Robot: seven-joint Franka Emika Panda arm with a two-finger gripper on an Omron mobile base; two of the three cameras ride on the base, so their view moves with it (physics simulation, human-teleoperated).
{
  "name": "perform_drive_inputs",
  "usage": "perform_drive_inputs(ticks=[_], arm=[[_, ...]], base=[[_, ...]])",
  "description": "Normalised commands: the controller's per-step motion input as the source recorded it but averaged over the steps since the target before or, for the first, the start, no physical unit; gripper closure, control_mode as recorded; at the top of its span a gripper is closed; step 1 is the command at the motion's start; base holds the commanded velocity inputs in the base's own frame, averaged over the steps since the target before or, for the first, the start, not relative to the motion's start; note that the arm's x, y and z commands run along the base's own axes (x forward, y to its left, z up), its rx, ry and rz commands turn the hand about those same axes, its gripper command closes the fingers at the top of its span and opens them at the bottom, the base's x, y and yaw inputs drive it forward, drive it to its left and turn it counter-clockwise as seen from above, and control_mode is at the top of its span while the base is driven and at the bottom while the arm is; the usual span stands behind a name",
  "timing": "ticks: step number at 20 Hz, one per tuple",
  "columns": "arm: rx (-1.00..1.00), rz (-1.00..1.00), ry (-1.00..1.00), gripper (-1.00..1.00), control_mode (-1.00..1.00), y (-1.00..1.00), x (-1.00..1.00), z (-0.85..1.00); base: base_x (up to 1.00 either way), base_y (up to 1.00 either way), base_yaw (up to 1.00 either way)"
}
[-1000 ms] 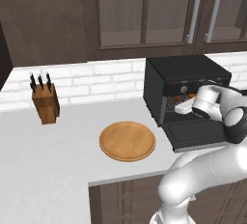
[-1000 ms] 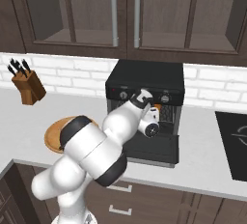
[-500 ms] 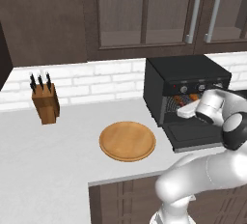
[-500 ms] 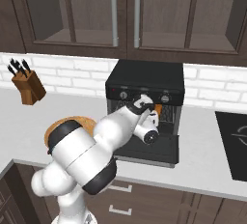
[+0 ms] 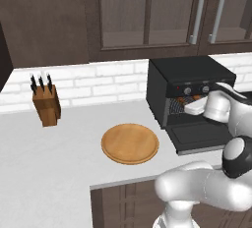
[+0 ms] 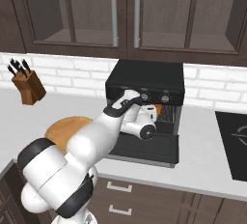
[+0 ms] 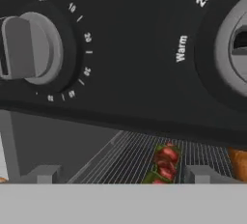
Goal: Pick up the kebab skewer and baguette bread, and place them inside the toaster oven. Close the toaster oven door and start by setting the timer.
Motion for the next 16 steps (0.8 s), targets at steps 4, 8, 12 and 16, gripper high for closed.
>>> perform_drive_inputs(ticks=[4,8,12,16], arm=[[0.0,0.0,0.04,-1.0,-1.0,-0.06,-0.41,0.05],[0.0,-0.01,0.0,-1.0,-1.0,-0.17,-0.56,0.15],[0.01,-0.05,0.0,-1.0,-1.0,-0.34,-0.75,0.43],[0.01,-0.06,0.0,-1.0,-1.0,-0.34,-0.93,0.25]], base=[[0.0,0.0,0.0],[0.0,0.0,0.0],[0.0,0.0,0.0],[0.0,0.0,0.0]])
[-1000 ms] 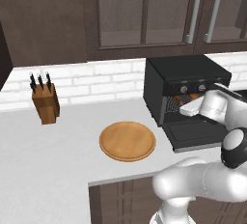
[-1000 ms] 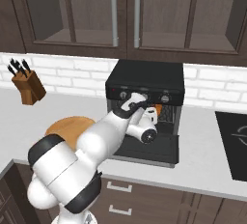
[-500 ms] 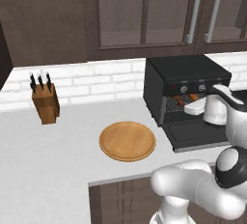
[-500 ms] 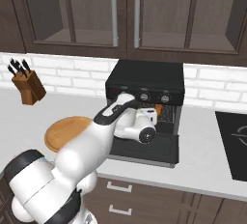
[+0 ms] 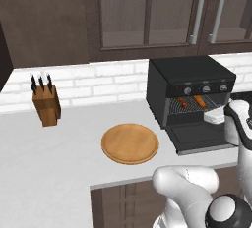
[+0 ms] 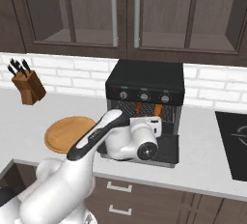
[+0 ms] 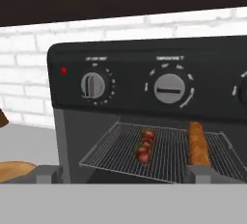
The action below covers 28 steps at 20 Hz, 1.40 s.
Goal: Pick up the kebab skewer and baguette bread, and place them inside the toaster oven. Close the toaster oven door and start by setting the timer.
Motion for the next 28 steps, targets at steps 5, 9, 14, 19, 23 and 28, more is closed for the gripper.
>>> perform_drive_inputs(ticks=[5,9,14,19,23,28], arm=[[0.03,-0.05,0.02,-1.0,-1.0,-0.25,-0.86,0.05],[0.05,-0.03,0.07,-1.0,-1.0,-0.18,-0.67,0.0],[0.1,0.0,0.09,-1.0,-1.0,-0.27,-0.21,-0.01],[0.1,0.0,0.11,-1.0,-1.0,-0.36,0.0,-0.17],[0.05,0.0,0.04,-1.0,-1.0,-0.38,0.0,-0.39],[0.03,0.0,0.0,-1.0,-1.0,-0.37,-0.01,-0.39]], base=[[0.0,0.0,0.0],[0.0,0.0,0.0],[0.0,0.0,0.0],[0.0,0.0,0.0],[0.0,0.0,0.0],[0.0,0.0,0.0]])
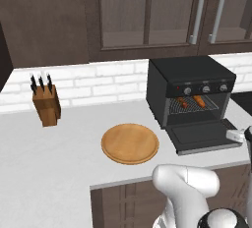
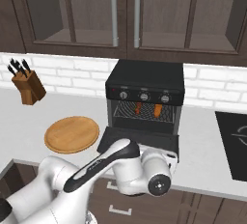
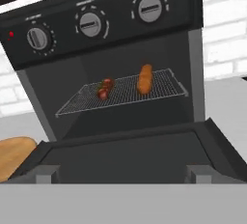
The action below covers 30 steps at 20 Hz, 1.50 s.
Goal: Pick up the kebab skewer and baguette bread, and place them inside the toaster oven. Close the toaster oven door and start by setting the timer.
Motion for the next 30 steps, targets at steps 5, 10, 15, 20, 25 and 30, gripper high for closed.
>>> perform_drive_inputs(ticks=[5,10,15,20,25,30], arm=[[0.0,0.0,0.07,-1.0,-1.0,-0.18,0.0,-0.45],[0.0,0.0,0.08,-1.0,-1.0,-0.12,0.0,-0.4],[-0.02,0.0,0.07,-1.0,-1.0,-0.03,0.0,-0.46],[-0.09,0.02,0.07,-1.0,-1.0,0.0,0.0,-0.56],[-0.1,0.06,0.04,-1.0,-1.0,0.0,0.01,-0.35],[-0.08,0.13,0.01,-1.0,-1.0,0.0,0.09,-0.28]], base=[[0.0,0.0,0.0],[0.0,0.0,0.0],[0.0,0.0,0.0],[0.0,0.0,0.0],[0.0,0.0,0.0],[0.0,0.0,0.0]])
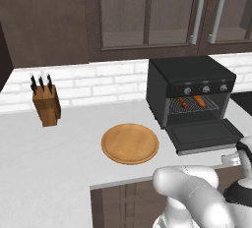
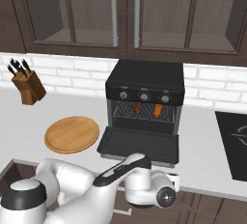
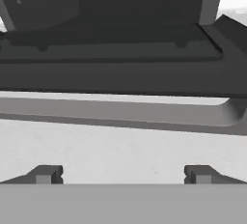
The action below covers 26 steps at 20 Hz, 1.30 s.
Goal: Pick up the kebab skewer and baguette bread, and place them inside the toaster oven. Close the toaster oven door and start by setting the timer.
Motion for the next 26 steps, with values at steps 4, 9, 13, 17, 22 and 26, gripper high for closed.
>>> perform_drive_inputs(ticks=[4,9,13,17,22,26], arm=[[-0.05,0.03,0.0,-1.0,-1.0,0.0,0.34,-0.32],[0.0,0.0,0.0,-1.0,-1.0,0.0,0.42,-0.2],[0.0,0.0,0.0,-1.0,-1.0,0.06,0.26,-0.25],[0.0,0.0,0.0,-1.0,-1.0,0.14,0.23,-0.41],[-0.01,0.0,0.0,-1.0,-1.0,0.27,0.36,-0.51],[-0.01,0.0,0.0,-1.0,-1.0,0.38,0.4,-0.4]], base=[[0.0,0.0,0.0],[0.0,0.0,0.0],[0.0,0.0,0.0],[0.0,0.0,0.0],[0.0,0.0,0.0],[0.0,0.0,0.0]])
